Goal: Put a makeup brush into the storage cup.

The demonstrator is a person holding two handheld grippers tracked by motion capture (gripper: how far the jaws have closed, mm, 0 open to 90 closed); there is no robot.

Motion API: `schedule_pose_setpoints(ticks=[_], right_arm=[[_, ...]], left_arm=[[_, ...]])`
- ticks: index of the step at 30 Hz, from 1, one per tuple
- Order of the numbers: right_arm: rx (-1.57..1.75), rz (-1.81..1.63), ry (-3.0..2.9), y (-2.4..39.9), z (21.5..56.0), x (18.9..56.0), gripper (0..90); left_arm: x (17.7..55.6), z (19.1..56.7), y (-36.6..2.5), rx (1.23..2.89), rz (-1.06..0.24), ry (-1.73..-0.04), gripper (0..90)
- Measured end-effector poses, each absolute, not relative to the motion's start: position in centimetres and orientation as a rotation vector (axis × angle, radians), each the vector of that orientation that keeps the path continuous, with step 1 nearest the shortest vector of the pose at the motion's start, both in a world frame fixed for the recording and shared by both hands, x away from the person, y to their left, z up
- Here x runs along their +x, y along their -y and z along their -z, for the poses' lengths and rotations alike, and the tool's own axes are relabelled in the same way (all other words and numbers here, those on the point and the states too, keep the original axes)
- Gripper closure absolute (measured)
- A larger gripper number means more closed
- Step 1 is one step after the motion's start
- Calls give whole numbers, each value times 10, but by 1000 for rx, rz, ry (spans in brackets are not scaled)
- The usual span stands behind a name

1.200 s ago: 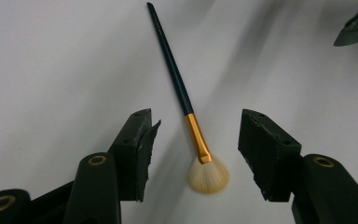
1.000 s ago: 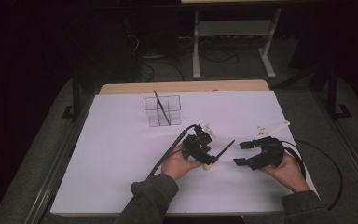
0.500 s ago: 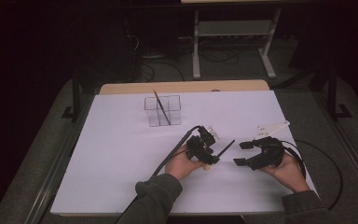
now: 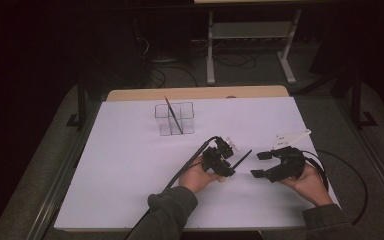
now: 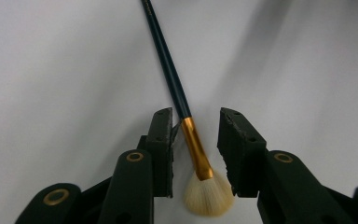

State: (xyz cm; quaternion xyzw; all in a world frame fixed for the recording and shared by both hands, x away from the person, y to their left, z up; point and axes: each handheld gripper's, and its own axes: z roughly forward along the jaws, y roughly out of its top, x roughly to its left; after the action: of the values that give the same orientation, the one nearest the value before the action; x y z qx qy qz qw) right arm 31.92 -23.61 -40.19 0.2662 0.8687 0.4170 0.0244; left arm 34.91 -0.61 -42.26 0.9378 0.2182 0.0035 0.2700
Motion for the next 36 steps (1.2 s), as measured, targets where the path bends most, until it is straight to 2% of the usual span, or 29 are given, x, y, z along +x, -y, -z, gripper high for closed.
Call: schedule_pose_setpoints(ticks=[10, 17, 22, 36], right_arm=[[810, -1288, -2674, 236, 400, 318, 261], [797, -1280, -2678, 236, 399, 319, 262], [792, -1278, -2669, 236, 398, 318, 263], [796, -1266, -2684, 234, 401, 319, 266]], left_arm=[[348, 428, 9, 2548, -26, -596, 702], [347, 428, 11, 2571, -77, -603, 795], [346, 427, 13, 2601, -104, -584, 824], [349, 425, 7, 2607, -75, -563, 839]])
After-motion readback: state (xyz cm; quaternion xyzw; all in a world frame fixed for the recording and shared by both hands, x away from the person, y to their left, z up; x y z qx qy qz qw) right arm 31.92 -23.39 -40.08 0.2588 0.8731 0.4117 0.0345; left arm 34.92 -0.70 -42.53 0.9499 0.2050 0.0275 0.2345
